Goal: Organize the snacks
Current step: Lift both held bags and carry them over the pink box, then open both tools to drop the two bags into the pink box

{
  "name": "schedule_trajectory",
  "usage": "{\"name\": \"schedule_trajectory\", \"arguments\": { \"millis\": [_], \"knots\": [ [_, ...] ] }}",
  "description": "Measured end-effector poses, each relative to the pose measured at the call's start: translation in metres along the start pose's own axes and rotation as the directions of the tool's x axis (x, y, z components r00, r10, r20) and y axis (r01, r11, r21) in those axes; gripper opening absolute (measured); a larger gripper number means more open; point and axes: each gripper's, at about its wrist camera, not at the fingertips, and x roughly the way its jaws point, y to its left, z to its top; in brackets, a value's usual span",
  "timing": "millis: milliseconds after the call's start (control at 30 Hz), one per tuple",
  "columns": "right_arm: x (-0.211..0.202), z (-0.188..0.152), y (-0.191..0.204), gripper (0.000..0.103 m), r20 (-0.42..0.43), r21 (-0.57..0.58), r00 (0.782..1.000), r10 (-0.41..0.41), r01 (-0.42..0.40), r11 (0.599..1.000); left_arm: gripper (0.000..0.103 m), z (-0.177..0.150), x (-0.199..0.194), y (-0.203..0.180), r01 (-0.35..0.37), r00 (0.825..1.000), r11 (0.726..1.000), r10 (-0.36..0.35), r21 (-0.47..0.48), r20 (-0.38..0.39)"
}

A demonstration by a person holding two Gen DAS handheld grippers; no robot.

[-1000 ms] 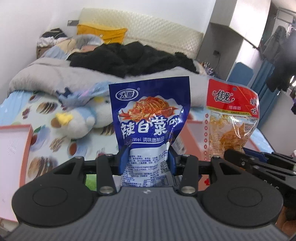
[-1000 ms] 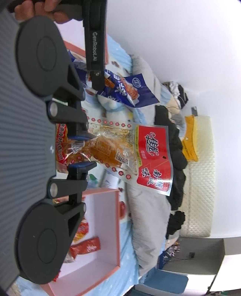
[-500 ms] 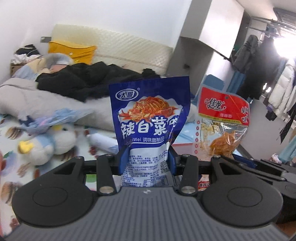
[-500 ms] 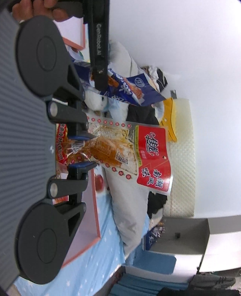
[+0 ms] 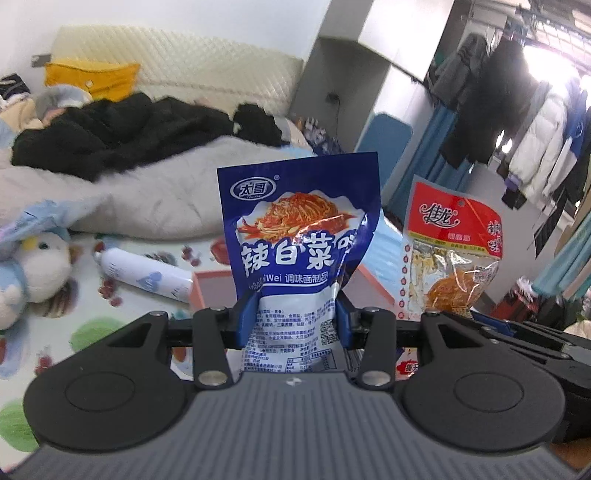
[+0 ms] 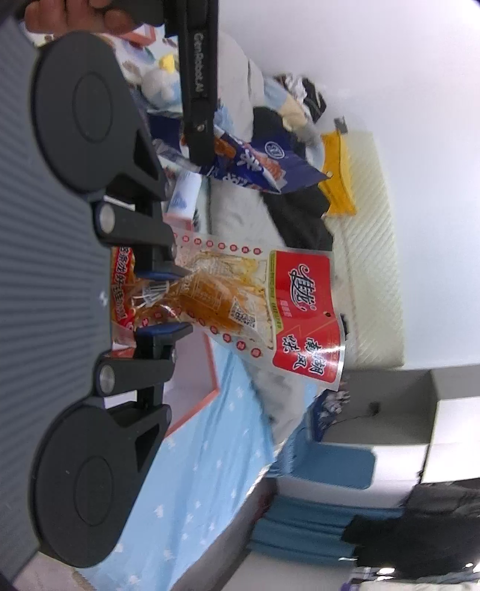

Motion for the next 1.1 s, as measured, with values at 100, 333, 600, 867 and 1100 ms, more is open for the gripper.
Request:
{"name": "schedule_trajectory", "arguments": {
  "millis": [100,333,600,867,1100],
  "knots": [
    [0.022,-0.005,-0.014,0.026,-0.042,0.021,0.999,-0.011,0.012,1.0,0.049,0.0,0.038,-0.002,0.023,0.998,1.0,-0.023,0.007,-0.058],
    [0.089,-0.024,-0.035,0.026,-0.174,0.063,0.985,0.004,0.007,0.998,0.049,-0.008,0.125,0.009,0.009,0.982,1.0,-0.004,0.027,-0.19],
    [0.158,-0.049,-0.047,0.027,-0.297,0.095,0.955,0.029,-0.001,0.995,0.049,-0.021,0.203,0.035,-0.033,0.946,0.998,0.047,0.049,-0.321],
    [0.184,-0.058,-0.048,0.029,-0.346,0.105,0.938,0.034,0.002,0.995,0.05,-0.026,0.218,0.042,-0.037,0.933,0.999,0.048,0.038,-0.358],
    [0.183,-0.059,-0.048,0.043,-0.365,0.079,0.931,0.013,0.017,0.997,0.068,-0.027,0.213,0.042,-0.05,0.923,0.998,0.061,0.039,-0.38]
  ]
}}
